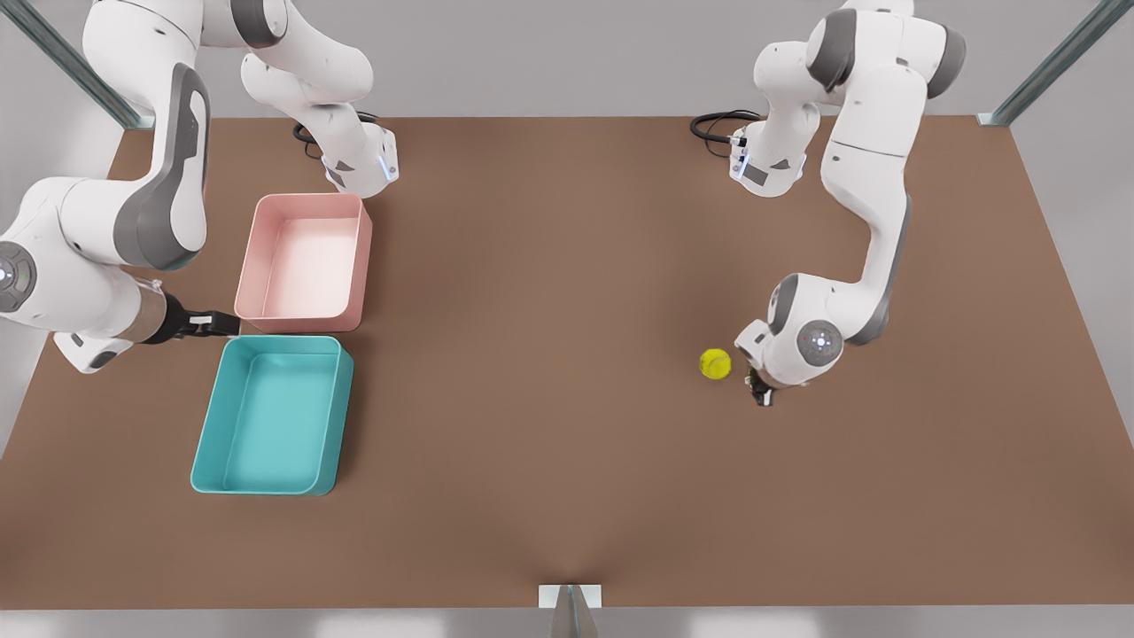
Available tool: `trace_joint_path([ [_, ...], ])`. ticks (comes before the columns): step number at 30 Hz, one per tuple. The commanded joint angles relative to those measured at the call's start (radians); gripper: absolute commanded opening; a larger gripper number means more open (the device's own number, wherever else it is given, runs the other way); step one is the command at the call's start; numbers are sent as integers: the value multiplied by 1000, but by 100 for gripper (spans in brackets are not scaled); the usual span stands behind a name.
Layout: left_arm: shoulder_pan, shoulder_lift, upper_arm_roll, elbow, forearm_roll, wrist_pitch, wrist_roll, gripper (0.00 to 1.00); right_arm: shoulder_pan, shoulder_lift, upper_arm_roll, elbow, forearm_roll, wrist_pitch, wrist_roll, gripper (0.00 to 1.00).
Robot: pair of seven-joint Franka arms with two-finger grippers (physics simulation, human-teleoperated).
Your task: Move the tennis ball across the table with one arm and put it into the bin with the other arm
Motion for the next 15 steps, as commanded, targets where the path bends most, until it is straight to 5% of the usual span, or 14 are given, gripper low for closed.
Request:
trace_joint_path([
  [1, 28, -16, -4, 15, -81, -116, -521, 21, 0, 1, 0, 0, 4, -3, -7, 100],
  [5, 51, -114, 54, 73, -90, -277, -1052, 21, 0, 1, 0, 0, 6, -3, -9, 100],
  [8, 51, -116, 22, 472, 59, -823, -1460, 21, 0, 3, 0, 0, 6, -3, -7, 100],
  [11, 53, -101, -32, 835, 48, -1168, -1670, 21, 2, 3, -2, 0, 6, -3, -7, 100],
  [12, 57, -105, -52, 854, 45, -1167, -1679, 31, 0, 4, 0, 0, 6, -3, -6, 100],
  [13, 57, -116, -52, 851, 42, -1167, -1673, 94, 0, 6, 0, 0, 7, -3, -6, 100],
  [15, 56, -203, -4, 724, 18, -992, -2002, 100, 0, 6, 0, 0, 9, -3, -6, 100],
])
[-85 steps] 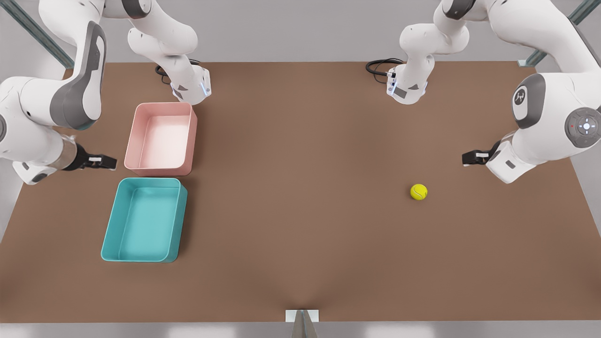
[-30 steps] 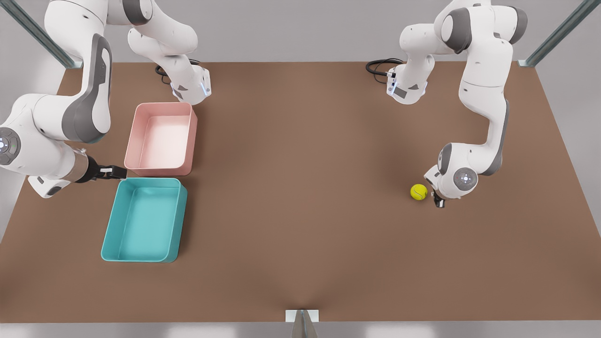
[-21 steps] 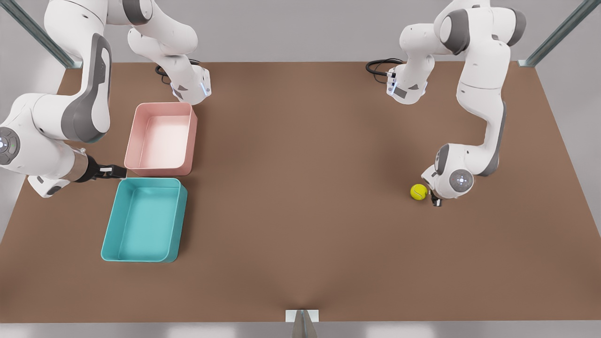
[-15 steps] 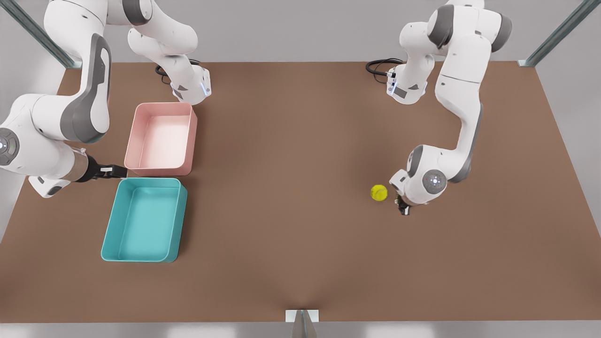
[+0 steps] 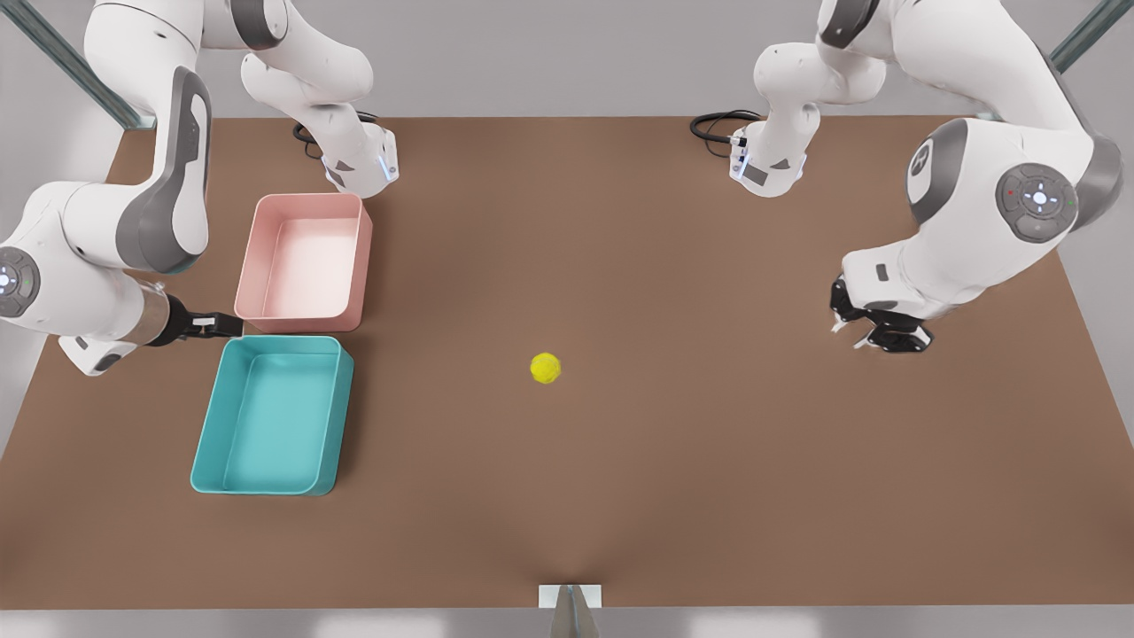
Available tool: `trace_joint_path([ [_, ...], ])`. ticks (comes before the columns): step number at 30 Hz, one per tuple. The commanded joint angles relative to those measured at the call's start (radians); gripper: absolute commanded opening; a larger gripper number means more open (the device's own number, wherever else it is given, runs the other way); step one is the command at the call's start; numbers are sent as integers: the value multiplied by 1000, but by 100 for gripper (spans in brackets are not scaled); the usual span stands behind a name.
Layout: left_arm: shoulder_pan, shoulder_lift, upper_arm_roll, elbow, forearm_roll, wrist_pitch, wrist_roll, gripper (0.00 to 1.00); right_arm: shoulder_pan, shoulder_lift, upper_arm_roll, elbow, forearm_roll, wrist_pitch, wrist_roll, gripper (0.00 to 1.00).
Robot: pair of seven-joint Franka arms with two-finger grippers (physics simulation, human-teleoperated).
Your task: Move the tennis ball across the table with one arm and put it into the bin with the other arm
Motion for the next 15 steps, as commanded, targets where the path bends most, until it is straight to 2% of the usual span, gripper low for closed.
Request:
trace_joint_path([
  [1, 4, -34, 27, -40, -42, -92, -1240, 100, 0, 0, -1, 0, 2, -1, 0, 100],
  [3, 9, -9, 22, -35, -33, -131, -1142, 100, 1, 5, 0, 5, -1, 2, -2, 100],
  [5, 38, -8, 24, -34, -33, -141, -1022, 100, 58, 126, 0, 86, 22, 47, 6, 100],
  [7, 26, 0, 18, -35, -35, -144, -1022, 100, 173, 338, 0, 237, 86, 229, 15, 100],
  [8, 21, 0, 15, -35, -33, -138, -1020, 100, 190, 400, 3, 249, 113, 334, 112, 100],
  [11, 19, 0, 1, -35, -32, -138, -1016, 100, 333, 468, 8, 249, 109, 510, 332, 100],
  [15, 19, 3, -2, -37, -7, -141, -1014, 100, 452, 531, 6, 252, 106, 616, 455, 100],
])
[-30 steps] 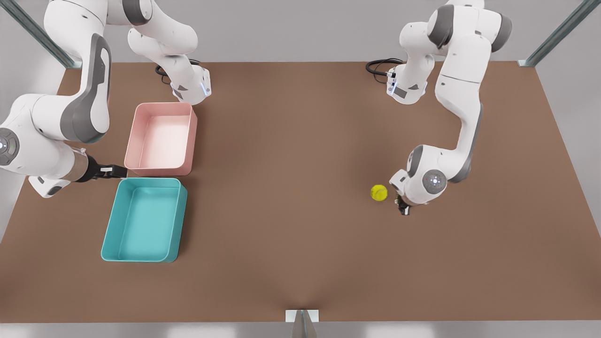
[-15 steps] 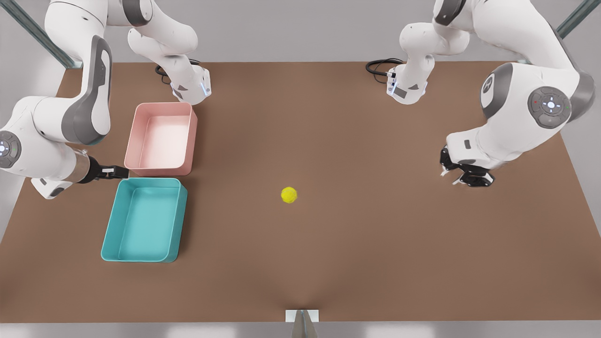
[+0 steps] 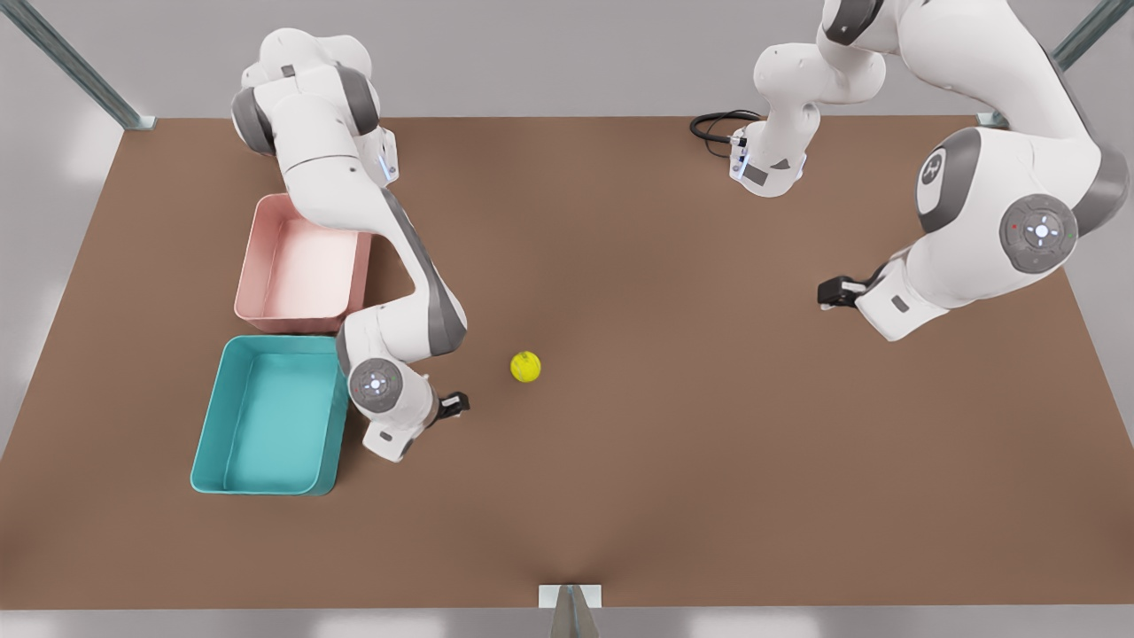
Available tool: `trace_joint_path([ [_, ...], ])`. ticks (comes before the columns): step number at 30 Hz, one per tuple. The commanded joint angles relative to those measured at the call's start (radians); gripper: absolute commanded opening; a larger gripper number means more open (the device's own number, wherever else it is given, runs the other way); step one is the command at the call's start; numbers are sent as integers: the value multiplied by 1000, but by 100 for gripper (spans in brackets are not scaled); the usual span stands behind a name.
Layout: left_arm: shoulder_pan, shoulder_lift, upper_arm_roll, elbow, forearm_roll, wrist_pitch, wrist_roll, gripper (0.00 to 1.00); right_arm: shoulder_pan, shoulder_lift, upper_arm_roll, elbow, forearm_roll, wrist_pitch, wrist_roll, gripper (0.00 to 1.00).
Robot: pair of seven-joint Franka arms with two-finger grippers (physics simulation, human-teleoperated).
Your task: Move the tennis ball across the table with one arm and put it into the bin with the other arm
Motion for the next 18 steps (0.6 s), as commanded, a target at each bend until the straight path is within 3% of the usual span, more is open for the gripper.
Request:
trace_joint_path([
  [1, 1, -1, -1, 0, 9, -18, -401, 100, 43, 29, -1, 20, 5, 209, 381, 100],
  [13, 1, 9, -1, -5, 6, -34, -371, 100, 192, 115, 1, 22, -2, 278, 507, 100],
  [18, 3, 15, -1, -11, 6, -33, -371, 100, 232, 80, 2, -100, 1, 261, 491, 100],
])
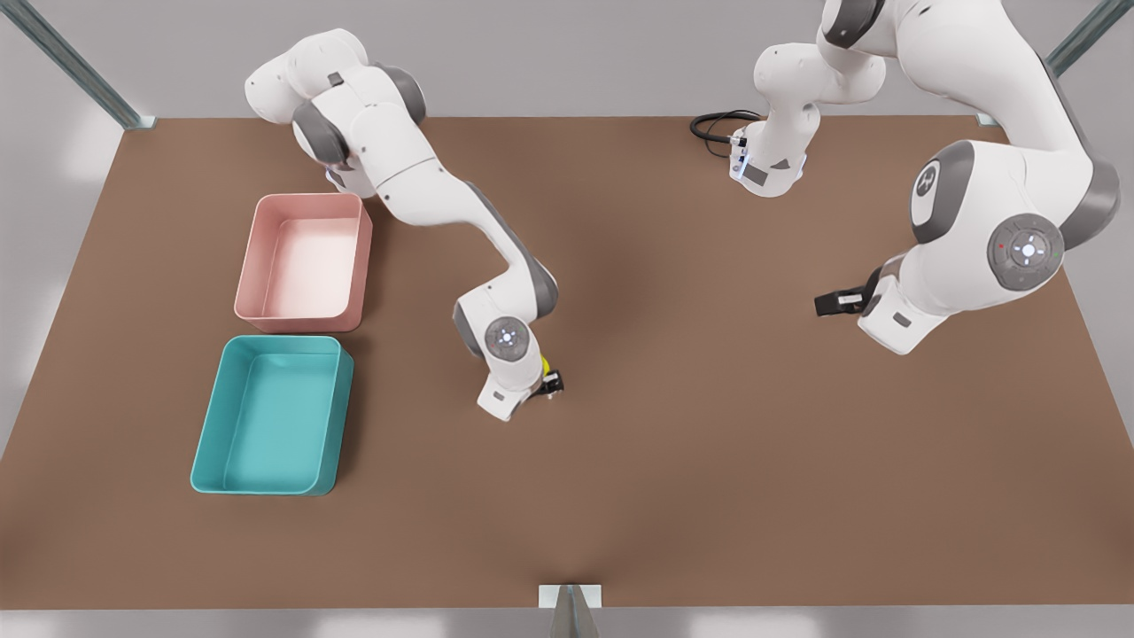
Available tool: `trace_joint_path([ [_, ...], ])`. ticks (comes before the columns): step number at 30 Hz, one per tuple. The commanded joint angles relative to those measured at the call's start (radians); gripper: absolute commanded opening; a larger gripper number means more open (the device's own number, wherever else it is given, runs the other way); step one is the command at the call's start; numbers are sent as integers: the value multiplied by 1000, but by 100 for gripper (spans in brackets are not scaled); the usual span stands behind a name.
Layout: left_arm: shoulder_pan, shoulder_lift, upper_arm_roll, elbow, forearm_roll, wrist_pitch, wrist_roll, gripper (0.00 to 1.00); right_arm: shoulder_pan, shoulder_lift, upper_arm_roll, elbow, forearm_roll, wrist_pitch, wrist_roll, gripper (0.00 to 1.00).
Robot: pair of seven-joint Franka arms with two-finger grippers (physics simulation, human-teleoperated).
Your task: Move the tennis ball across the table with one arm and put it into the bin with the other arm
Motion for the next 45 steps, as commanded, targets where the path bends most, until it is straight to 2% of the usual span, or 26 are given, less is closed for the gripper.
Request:
trace_joint_path([
  [1, 0, 0, 0, 0, -1, -2, -137, 100, 13, -17, 2, -26, 2, 4, 183, 100],
  [4, 0, 2, 0, 0, 1, -2, -137, 100, 24, -17, 0, -26, 4, 4, 190, 100],
  [7, 0, 2, 0, 0, -1, -4, -137, 100, 47, -83, 0, -120, 4, -11, 192, 100],
  [13, 0, 2, 0, 0, 1, -4, -137, 100, 65, -106, 2, -178, 2, -25, 178, 100],
  [33, 0, 3, 0, 0, 1, -4, -135, 100, 69, 2, 3, -172, 1, 102, 178, 100],
  [34, 0, 3, 0, 0, -1, -4, -137, 100, 69, 3, 3, -172, 1, 102, 178, 99],
  [37, 0, 3, 0, -1, 1, -4, -137, 100, 69, 3, 3, -172, -1, 102, 178, 77],
  [38, 0, 3, 0, 0, -1, -4, -137, 100, 67, 2, 3, -172, -1, 102, 176, 73],
  [42, 0, 6, 0, 0, -1, -4, -137, 100, 49, -15, 2, -170, 2, 101, 169, 73],
  [45, 0, 6, 0, -1, -1, -4, -135, 100, -62, -96, 2, -169, 12, 87, 85, 72],
])
